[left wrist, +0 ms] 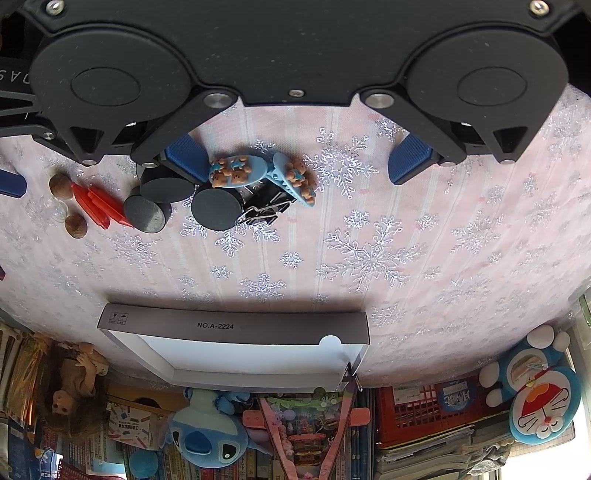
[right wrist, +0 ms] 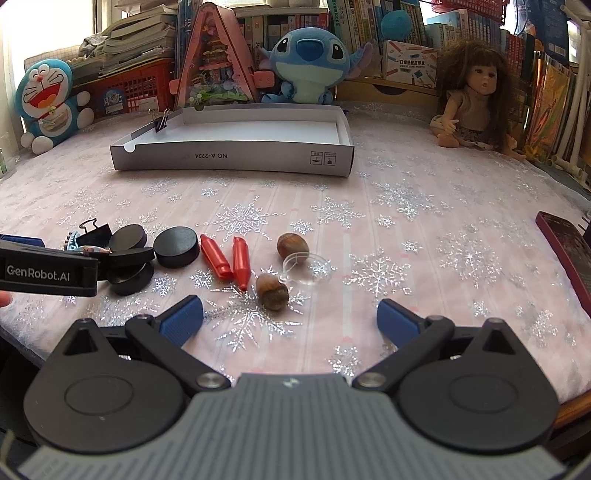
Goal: Organize rigid objects
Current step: 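Close left gripper on blue bear hair clip while right gripper grasps brown acorn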
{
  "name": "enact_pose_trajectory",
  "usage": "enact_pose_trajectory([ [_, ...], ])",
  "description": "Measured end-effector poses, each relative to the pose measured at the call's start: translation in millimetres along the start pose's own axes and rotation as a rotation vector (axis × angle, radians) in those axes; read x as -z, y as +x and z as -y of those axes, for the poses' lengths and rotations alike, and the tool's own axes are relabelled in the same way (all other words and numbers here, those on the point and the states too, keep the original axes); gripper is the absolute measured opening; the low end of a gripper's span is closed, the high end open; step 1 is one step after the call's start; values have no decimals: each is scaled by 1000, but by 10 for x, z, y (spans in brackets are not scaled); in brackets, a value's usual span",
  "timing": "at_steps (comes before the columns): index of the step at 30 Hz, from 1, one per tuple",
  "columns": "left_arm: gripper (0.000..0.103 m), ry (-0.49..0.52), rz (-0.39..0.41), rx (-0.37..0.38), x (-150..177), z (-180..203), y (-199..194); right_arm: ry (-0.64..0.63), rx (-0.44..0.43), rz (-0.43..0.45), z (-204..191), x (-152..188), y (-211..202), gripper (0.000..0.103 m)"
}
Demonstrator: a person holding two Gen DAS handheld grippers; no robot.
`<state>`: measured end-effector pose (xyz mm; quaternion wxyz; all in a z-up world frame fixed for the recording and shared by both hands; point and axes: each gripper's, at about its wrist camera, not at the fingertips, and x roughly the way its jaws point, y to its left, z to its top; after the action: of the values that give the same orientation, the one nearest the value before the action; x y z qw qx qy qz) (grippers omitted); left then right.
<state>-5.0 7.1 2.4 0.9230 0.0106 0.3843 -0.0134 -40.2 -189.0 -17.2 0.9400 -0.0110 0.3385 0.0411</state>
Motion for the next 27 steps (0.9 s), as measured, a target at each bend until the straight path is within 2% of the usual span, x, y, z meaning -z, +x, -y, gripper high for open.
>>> enact_pose_trajectory([
  [9,102,10,26,28,31,-29,-6,-18,-32,42,42,16,-30,103],
  [12,99,23,31,64,44,-38,-45,-40,-47,63,42,24,-64,98],
  [14,92,33,41,86,50,-42,-76,-55,-60,72,34,31,-79,95],
  [19,72,37,62,150,75,-59,-179,-55,-80,99,26,59,-123,81],
  [22,54,35,67,188,93,-59,-228,-52,-86,119,24,62,-162,63],
  [24,47,41,68,198,105,-51,-257,-51,-94,128,23,64,-179,51],
  [27,41,46,68,213,116,-50,-276,-55,-109,130,19,52,-183,45],
])
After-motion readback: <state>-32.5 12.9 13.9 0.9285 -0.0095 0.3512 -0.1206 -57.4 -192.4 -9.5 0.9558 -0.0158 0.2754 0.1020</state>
